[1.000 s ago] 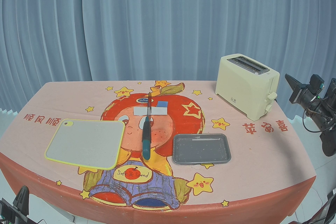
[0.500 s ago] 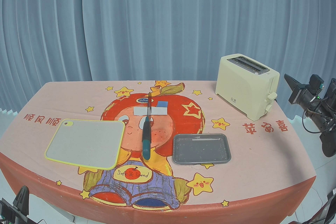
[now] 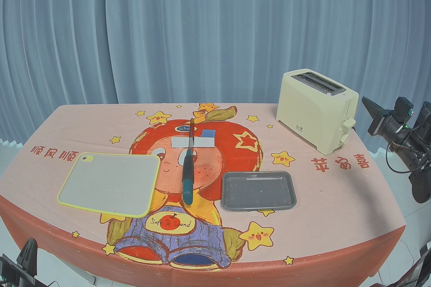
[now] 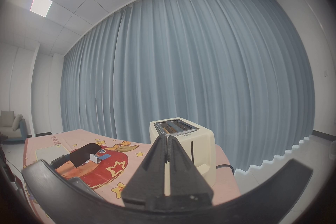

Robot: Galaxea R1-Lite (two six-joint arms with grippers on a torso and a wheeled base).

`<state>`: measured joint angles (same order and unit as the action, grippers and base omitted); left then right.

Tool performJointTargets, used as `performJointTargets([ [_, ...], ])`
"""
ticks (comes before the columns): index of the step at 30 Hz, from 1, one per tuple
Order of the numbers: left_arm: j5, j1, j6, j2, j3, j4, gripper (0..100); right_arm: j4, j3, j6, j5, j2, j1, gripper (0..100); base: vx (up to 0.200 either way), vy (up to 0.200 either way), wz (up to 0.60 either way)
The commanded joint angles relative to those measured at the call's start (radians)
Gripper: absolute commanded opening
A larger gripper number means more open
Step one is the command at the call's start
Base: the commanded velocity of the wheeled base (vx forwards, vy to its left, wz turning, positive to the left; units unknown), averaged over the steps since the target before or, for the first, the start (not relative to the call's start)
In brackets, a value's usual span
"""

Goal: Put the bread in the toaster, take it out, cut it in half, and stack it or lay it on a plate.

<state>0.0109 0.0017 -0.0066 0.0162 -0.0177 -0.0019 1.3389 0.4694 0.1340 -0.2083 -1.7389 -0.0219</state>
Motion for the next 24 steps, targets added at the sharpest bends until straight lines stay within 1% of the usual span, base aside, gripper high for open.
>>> performJointTargets([
  [1,0.001,0.000,0.000,-0.016,0.018,-0.001,0,0.000,-0.005,-0.007,0.000,-0.001,-0.004,0,0.000,0.000,0.00],
  [8,0.001,0.000,-0.001,-0.016,0.018,0.000,0,0.002,-0.017,-0.016,0.000,-0.001,-0.004,0,0.000,0.000,0.00],
  [11,0.000,0.000,-0.001,-0.016,0.018,0.000,0,0.003,-0.018,-0.028,0.000,-0.002,-0.004,0,0.000,0.000,0.00],
  [14,0.000,0.000,0.000,-0.016,0.018,0.000,0,0.005,-0.021,-0.028,-0.006,0.001,-0.004,0,0.000,0.000,0.00],
  [24,0.000,0.000,0.000,-0.016,0.018,-0.001,0,0.005,-0.025,-0.028,-0.006,-0.001,-0.004,0,0.000,0.000,0.00],
])
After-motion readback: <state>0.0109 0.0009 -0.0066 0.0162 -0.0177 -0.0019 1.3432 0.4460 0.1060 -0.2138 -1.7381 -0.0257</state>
